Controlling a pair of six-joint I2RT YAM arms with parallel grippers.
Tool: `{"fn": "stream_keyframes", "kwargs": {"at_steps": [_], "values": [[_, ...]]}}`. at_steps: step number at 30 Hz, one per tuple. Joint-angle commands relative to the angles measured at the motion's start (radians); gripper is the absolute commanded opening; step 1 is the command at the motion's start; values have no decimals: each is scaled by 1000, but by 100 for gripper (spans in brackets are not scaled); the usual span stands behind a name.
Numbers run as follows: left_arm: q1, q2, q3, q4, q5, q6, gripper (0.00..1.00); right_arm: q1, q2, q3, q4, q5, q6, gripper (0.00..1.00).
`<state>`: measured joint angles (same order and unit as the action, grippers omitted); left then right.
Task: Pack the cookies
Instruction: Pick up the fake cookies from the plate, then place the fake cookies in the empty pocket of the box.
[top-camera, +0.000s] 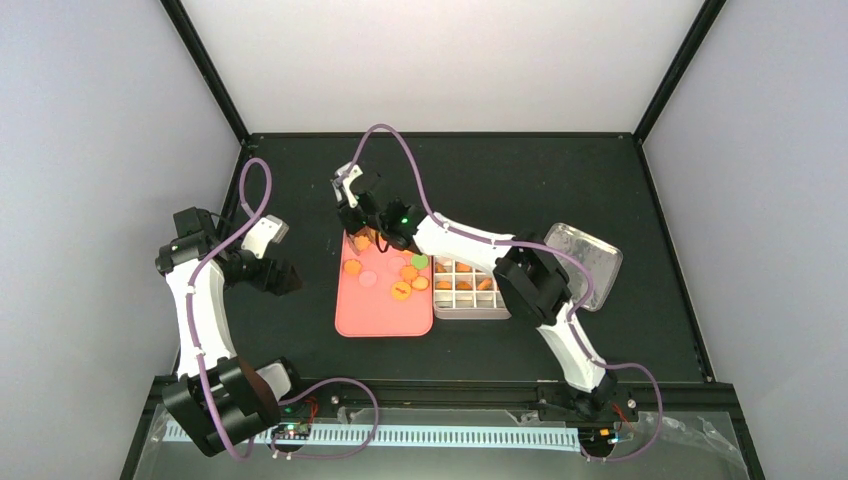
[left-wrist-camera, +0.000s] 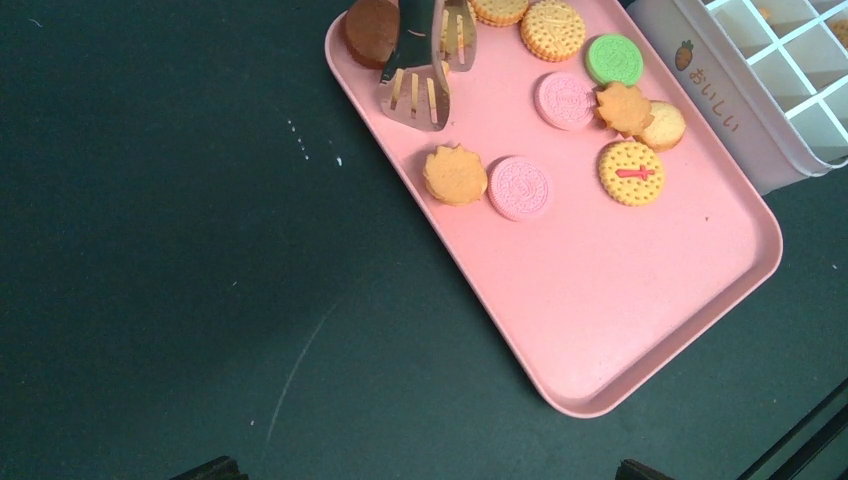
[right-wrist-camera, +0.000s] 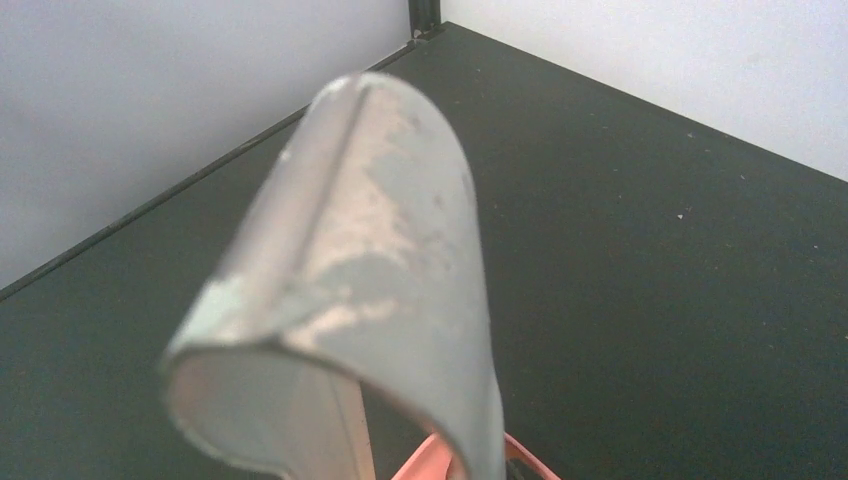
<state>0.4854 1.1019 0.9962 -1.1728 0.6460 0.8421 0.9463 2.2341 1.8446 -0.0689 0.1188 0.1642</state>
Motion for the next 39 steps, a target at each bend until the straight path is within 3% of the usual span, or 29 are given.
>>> {"fn": "stream_keyframes", "kwargs": {"at_steps": [1, 11, 19, 28, 32, 39], "values": [[10, -2, 37, -5, -4, 20, 99, 1, 25, 20, -33, -13, 18, 39], [10, 3, 35, -6, 6, 20, 99, 3, -157, -142, 46, -14, 25, 28], [10, 3, 38, -10, 26, 23, 99, 8, -535, -552, 151, 2, 62, 27], [9, 8, 32, -10, 66, 31, 99, 15, -973, -989, 150, 72, 146, 25], [9, 10, 31, -14, 81, 31, 99, 17, -1083, -1072, 130, 97, 161, 25], [9, 12, 33, -13, 83, 29, 99, 19, -1110, -1106, 116, 115, 170, 25]]}}
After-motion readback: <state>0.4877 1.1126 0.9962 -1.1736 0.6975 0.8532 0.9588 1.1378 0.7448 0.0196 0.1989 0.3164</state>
